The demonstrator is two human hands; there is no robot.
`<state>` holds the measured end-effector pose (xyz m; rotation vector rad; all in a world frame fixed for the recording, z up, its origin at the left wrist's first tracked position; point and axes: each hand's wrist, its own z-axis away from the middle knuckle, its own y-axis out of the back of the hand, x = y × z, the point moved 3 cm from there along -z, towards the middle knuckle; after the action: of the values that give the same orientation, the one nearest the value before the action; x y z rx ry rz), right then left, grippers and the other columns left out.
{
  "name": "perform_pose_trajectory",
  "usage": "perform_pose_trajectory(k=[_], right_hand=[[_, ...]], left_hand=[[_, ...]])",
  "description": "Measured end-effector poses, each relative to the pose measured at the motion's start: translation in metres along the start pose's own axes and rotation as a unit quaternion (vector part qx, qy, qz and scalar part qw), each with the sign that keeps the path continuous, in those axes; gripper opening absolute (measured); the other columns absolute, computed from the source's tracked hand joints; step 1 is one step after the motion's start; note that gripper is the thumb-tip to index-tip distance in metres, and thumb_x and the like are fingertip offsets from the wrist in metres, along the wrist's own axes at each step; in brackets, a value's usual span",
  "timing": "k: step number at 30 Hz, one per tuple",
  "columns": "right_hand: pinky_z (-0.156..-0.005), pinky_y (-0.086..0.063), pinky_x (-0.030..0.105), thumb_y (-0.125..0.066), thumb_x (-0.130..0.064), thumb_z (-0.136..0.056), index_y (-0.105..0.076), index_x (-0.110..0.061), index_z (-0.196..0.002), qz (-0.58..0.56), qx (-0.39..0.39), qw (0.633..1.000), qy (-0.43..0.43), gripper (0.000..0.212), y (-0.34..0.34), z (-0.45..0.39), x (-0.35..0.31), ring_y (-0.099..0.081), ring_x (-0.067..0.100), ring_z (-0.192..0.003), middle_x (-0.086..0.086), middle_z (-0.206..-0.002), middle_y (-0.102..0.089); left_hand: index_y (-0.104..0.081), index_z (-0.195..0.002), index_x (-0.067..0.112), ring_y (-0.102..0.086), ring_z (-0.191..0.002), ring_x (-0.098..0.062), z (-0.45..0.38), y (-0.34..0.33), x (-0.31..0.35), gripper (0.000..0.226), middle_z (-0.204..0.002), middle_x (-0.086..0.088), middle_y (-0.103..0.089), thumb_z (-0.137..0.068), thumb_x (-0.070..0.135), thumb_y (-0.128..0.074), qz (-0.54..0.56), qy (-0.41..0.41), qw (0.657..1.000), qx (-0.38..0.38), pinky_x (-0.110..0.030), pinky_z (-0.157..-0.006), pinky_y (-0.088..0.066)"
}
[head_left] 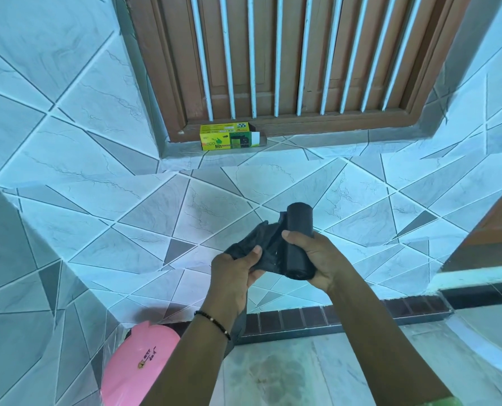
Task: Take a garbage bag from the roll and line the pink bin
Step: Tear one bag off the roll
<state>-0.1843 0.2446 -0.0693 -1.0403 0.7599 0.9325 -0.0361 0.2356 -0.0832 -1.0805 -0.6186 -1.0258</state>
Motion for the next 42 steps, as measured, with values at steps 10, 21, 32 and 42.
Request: perform_pose_trajectory(k=[10, 21, 32, 42], right_hand=[[-0.061, -0.056, 0.031, -0.074, -0.014, -0.078, -0.058, -0.009, -0.108, 0.152, 0.022, 0.985, 0.080, 0.034, -0.008, -0.001, -0.006, -0.066, 0.024, -0.079, 0.013, -0.096, -0.066], [-0.064, -0.056, 0.037, -0.070, -0.016, -0.081, -0.059, -0.005, -0.111, 0.028, 0.004, 0.997, 0.067, 0.034, -0.007, -0.001, -0.010, -0.068, 0.026, -0.082, 0.017, -0.103, -0.069], [-0.070, -0.058, 0.038, -0.074, -0.016, -0.078, -0.060, -0.009, -0.100, 0.111, 0.030, 0.990, 0.087, 0.027, -0.004, -0.001, -0.009, -0.066, 0.025, -0.078, 0.014, -0.095, -0.067], [-0.059, -0.055, 0.033, -0.072, -0.018, -0.081, -0.059, -0.006, -0.096, 0.110, 0.024, 0.993, 0.048, 0.023, -0.003, 0.002, -0.011, -0.064, 0.024, -0.072, 0.013, -0.086, -0.064]], left_hand=[[-0.067, -0.081, 0.010, -0.071, -0.071, -0.018, -0.004, 0.001, -0.001, 0.011, -0.085, -0.008, -0.072, -0.080, -0.001, -0.066, -0.083, -0.059, 0.995, -0.020, -0.033, -0.071, -0.060], [-0.063, -0.097, 0.003, -0.072, -0.071, -0.014, 0.000, -0.008, 0.003, 0.023, -0.083, -0.007, -0.075, -0.076, 0.008, -0.067, 0.065, -0.008, 0.990, -0.124, -0.022, -0.062, -0.058], [-0.068, -0.085, 0.009, -0.070, -0.073, -0.019, -0.004, -0.001, -0.015, 0.006, -0.082, -0.006, -0.073, -0.079, 0.006, -0.069, -0.079, -0.066, 0.995, -0.008, -0.022, -0.063, -0.059], [-0.068, -0.082, 0.013, -0.073, -0.070, -0.015, -0.001, -0.002, -0.009, 0.003, -0.081, -0.004, -0.075, -0.083, 0.010, -0.067, -0.137, -0.102, 0.984, -0.059, -0.023, -0.064, -0.059]])
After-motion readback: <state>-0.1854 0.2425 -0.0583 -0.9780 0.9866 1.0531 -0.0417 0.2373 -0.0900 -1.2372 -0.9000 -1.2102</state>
